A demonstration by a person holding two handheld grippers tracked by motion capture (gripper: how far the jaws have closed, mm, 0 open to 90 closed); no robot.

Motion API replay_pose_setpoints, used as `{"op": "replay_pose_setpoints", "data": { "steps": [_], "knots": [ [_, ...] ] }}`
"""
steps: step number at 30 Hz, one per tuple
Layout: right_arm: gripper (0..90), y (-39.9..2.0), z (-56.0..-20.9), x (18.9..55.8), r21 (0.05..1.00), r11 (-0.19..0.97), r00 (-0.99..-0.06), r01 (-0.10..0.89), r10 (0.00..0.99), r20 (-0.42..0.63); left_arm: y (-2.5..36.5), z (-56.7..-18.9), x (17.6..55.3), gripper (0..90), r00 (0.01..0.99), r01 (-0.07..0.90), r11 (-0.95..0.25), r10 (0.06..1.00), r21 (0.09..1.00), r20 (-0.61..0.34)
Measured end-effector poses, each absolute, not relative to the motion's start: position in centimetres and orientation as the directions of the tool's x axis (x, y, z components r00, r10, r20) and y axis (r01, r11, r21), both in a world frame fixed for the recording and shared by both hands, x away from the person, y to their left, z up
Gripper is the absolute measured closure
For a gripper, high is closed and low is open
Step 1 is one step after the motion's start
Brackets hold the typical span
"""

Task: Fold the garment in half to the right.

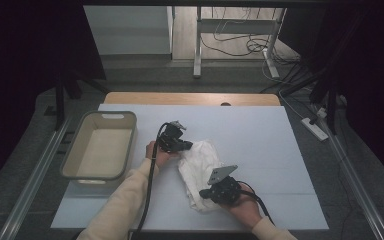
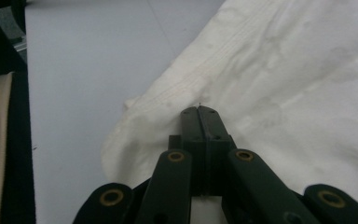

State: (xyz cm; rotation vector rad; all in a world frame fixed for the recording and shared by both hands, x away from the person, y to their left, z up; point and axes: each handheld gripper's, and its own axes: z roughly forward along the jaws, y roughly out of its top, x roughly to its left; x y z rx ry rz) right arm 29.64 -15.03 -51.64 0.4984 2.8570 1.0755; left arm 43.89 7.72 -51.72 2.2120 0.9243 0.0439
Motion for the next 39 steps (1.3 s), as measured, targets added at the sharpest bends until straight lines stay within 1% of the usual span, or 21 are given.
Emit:
{"op": "replay_pose_setpoints", "data": {
  "steps": [2, 21, 25, 33, 39],
  "knots": [
    [89.4, -14.8, -51.7, 29.3, 0.641, 0.72, -0.953, 0.265, 0.297, 0.061, 7.8, -51.8, 44.0, 88.5, 0.74, 0.608, -0.476, 0.63, 0.636, -0.235],
    [89.4, -14.7, -51.7, 28.1, 0.659, 0.712, -0.962, 0.243, 0.264, 0.07, 8.6, -51.7, 44.2, 88.6, 0.738, 0.597, -0.468, 0.639, 0.652, -0.217],
    [89.4, -14.4, -51.8, 27.8, 0.66, 0.715, -0.967, 0.231, 0.245, 0.073, 8.8, -51.6, 44.2, 88.6, 0.737, 0.595, -0.468, 0.641, 0.653, -0.212],
    [89.4, -14.4, -51.8, 27.7, 0.66, 0.716, -0.968, 0.227, 0.24, 0.073, 9.0, -51.3, 44.2, 88.6, 0.737, 0.589, -0.479, 0.649, 0.651, -0.189],
    [89.4, -14.4, -51.8, 27.6, 0.663, 0.714, -0.968, 0.226, 0.239, 0.073, 9.0, -51.8, 44.4, 88.6, 0.73, 0.603, -0.472, 0.652, 0.643, -0.205]
  ]
}}
